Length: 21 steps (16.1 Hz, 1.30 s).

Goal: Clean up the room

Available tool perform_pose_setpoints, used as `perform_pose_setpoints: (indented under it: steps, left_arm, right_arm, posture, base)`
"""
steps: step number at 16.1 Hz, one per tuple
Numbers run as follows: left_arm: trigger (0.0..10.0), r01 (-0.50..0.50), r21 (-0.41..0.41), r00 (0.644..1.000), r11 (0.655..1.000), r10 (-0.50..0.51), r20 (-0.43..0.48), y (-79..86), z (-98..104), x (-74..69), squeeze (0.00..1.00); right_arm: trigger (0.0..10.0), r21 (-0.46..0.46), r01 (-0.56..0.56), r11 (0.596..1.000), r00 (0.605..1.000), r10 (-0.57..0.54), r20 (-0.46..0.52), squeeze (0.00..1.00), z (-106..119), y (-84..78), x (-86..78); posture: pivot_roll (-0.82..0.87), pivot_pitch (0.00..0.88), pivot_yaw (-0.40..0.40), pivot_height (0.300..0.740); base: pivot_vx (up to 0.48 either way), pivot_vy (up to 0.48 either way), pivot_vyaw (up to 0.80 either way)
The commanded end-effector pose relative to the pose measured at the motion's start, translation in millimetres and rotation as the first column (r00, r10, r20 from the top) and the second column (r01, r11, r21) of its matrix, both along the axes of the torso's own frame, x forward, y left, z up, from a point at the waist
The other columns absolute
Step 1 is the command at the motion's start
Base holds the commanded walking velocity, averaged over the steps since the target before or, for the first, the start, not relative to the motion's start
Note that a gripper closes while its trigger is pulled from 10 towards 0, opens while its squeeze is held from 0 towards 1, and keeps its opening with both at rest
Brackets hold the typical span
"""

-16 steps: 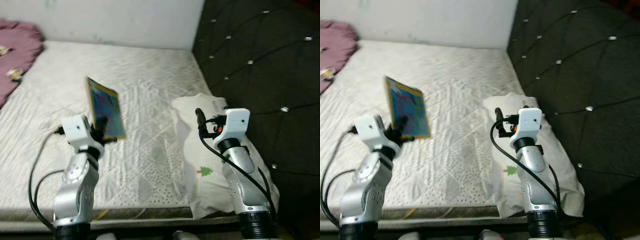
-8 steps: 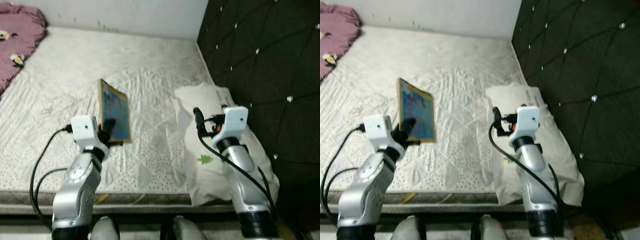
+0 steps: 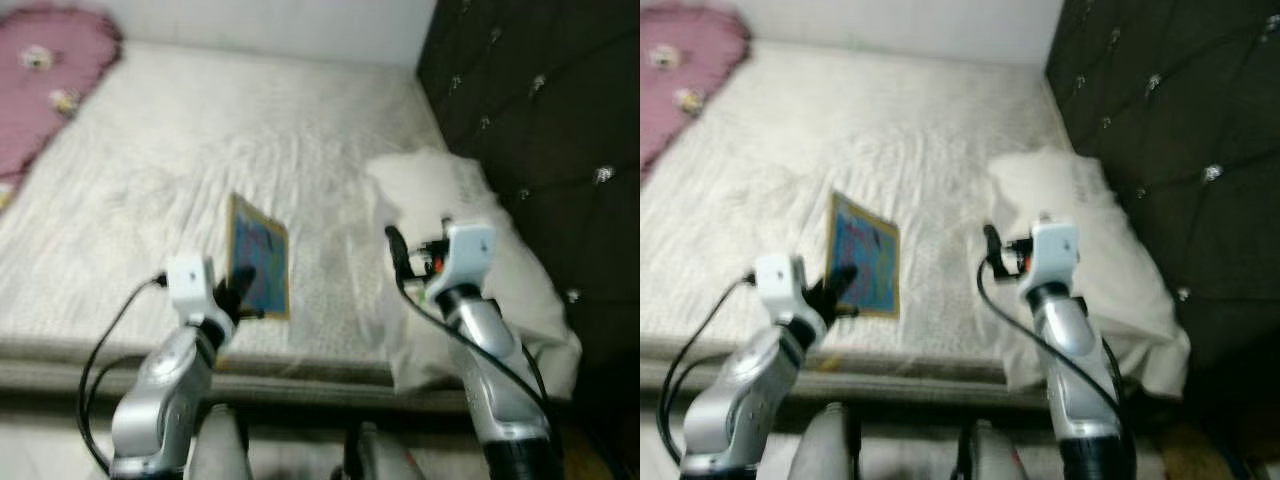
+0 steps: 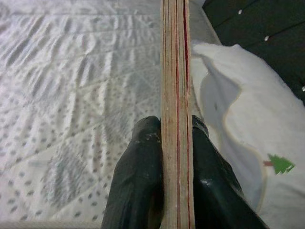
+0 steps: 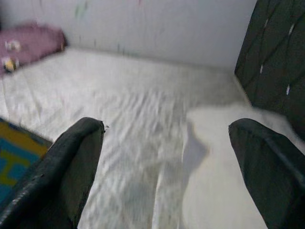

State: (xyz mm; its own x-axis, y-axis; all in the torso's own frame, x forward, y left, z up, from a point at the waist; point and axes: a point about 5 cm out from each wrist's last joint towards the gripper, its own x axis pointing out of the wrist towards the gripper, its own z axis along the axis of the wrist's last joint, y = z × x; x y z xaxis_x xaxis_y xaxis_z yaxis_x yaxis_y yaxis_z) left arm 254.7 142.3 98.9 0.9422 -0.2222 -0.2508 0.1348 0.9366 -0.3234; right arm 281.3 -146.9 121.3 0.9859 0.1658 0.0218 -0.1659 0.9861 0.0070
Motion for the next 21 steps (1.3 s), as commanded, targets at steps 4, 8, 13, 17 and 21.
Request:
perform_pose_setpoints:
  steps: [4, 8, 13, 17, 21]
  left_arm:
    - [10.0, -0.006, -0.051, 0.999, 0.999, 0.007, 0.033, -1.0, 10, 7.6, 0.00]
    - [10.0, -0.066, -0.054, 0.997, 0.996, 0.068, 0.042, 8.2, 15, 15.0, 0.00]
    - [10.0, -0.046, -0.068, 0.993, 0.997, 0.054, 0.108, 5.0, 25, 18.5, 0.00]
    - [10.0, -0.065, -0.099, 0.989, 0.993, 0.077, 0.128, 8.5, 29, 20.7, 0.00]
    - [10.0, -0.050, -0.107, 0.989, 0.993, 0.064, 0.133, 6.9, 30, 21.6, 0.00]
  right_arm:
    - [10.0, -0.014, 0.008, 1.000, 1.000, -0.008, 0.012, 0.00, 6, -4.1, 2.9]
    - [10.0, -0.021, 0.001, 1.000, 1.000, -0.001, 0.004, 0.00, 4, -4.9, -0.8]
    - [10.0, -0.026, 0.002, 1.000, 1.000, -0.002, 0.001, 0.00, 4, -5.2, -2.3]
    - [10.0, -0.032, -0.003, 0.999, 1.000, 0.003, 0.001, 0.00, 5, -4.7, -1.0]
    - [10.0, -0.037, -0.005, 0.999, 1.000, 0.005, 0.008, 0.00, 7, -3.9, 0.7]
  posture:
    - [-0.02, 0.056, -0.105, 0.618]
    - [-0.03, 0.073, -0.115, 0.618]
    - [-0.03, 0.076, -0.113, 0.618]
    - [-0.04, 0.088, -0.115, 0.618]
    - [-0.04, 0.086, -0.112, 0.618]
  base:
    - [0.000, 0.000, 0.00]
    - [0.000, 0.000, 0.00]
    - [0.000, 0.000, 0.00]
    - [0.062, 0.000, 0.00]
    - [0.295, 0.000, 0.00]
